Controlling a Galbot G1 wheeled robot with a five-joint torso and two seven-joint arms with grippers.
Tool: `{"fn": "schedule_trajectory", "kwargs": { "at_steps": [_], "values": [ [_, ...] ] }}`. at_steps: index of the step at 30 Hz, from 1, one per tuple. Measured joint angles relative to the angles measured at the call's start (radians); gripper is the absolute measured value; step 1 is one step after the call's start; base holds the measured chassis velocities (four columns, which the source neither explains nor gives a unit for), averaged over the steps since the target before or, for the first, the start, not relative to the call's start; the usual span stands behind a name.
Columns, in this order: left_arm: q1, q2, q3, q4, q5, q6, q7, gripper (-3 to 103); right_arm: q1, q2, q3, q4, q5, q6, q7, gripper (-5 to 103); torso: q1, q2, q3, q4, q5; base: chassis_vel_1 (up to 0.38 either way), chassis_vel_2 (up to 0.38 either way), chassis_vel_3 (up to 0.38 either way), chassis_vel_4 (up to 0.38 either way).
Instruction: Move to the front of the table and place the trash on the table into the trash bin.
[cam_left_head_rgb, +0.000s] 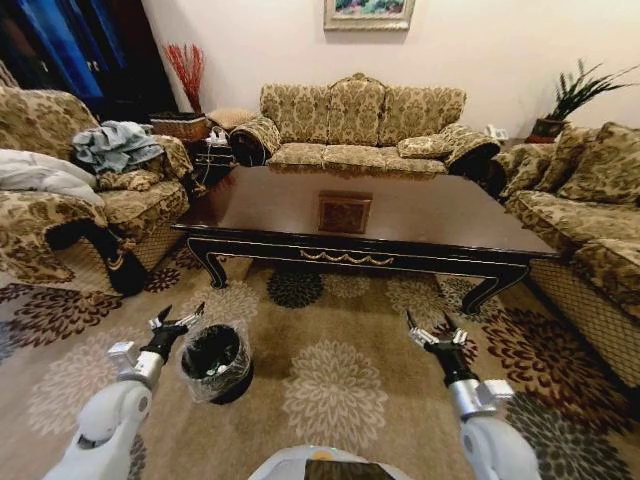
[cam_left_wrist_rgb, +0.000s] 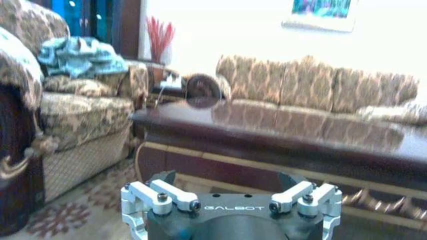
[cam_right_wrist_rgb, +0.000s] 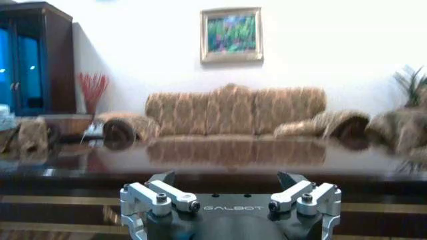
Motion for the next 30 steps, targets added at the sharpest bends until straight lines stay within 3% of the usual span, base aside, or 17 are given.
{"fn": "schedule_trajectory", "kwargs": {
  "at_steps": [1,5,7,13,20,23,27,30],
  "values": [
    [0.0,0.0,0.0,0.0,0.0,0.0,0.0,100,0.0,0.0,0.0,0.0,0.0,0.0,0.0,100,0.0,0.0,0.0,0.0,0.0,0.0,0.0,0.0,0.0],
    [0.052,-0.056,0.068,-0.105,0.08,-0.027,-0.048,100,-0.058,-0.004,-0.047,0.166,-0.026,-0.111,0.065,100,0.0,0.0,0.0,-0.0002,-0.0001,0.0,0.0,0.0,0.0],
    [0.064,-0.065,0.083,-0.117,0.102,-0.04,-0.05,100,-0.065,-0.002,-0.053,0.184,-0.036,-0.118,0.065,100,0.0,0.0,0.0,-0.0002,-0.0001,0.0,0.0,0.0,0.0],
    [0.098,-0.089,0.142,-0.134,0.173,-0.088,-0.057,100,-0.077,0.001,-0.05,0.195,-0.082,-0.106,0.04,100,0.0,0.0,0.0,-0.0001,0.0001,0.0,0.0,0.0,0.0],
    [0.096,-0.082,0.144,-0.112,0.204,-0.104,-0.057,100,-0.092,0.012,-0.038,0.147,-0.108,-0.065,-0.007,100,0.0,0.0,0.0,-0.0002,-0.0001,0.0,0.0,0.0,0.0],
    [0.099,-0.072,0.129,-0.096,0.21,-0.111,-0.022,100,-0.092,0.021,-0.034,0.117,-0.125,-0.026,-0.029,100,0.0,0.0,0.0,-0.0002,0.0001,0.0,0.0,0.0,0.0],
    [0.108,-0.048,0.093,-0.073,0.144,-0.108,0.078,100,-0.093,0.031,-0.033,0.101,-0.119,-0.014,-0.04,100,0.0,0.0,0.0,-0.0001,0.0,0.0,0.0,0.0,0.0],
    [0.107,-0.042,0.086,-0.067,0.112,-0.096,0.105,100,-0.092,0.037,-0.033,0.1,-0.113,-0.015,-0.04,100,0.0,0.0,0.0,-0.0001,-0.0002,0.0,0.0,0.0,0.0]
  ]
}}
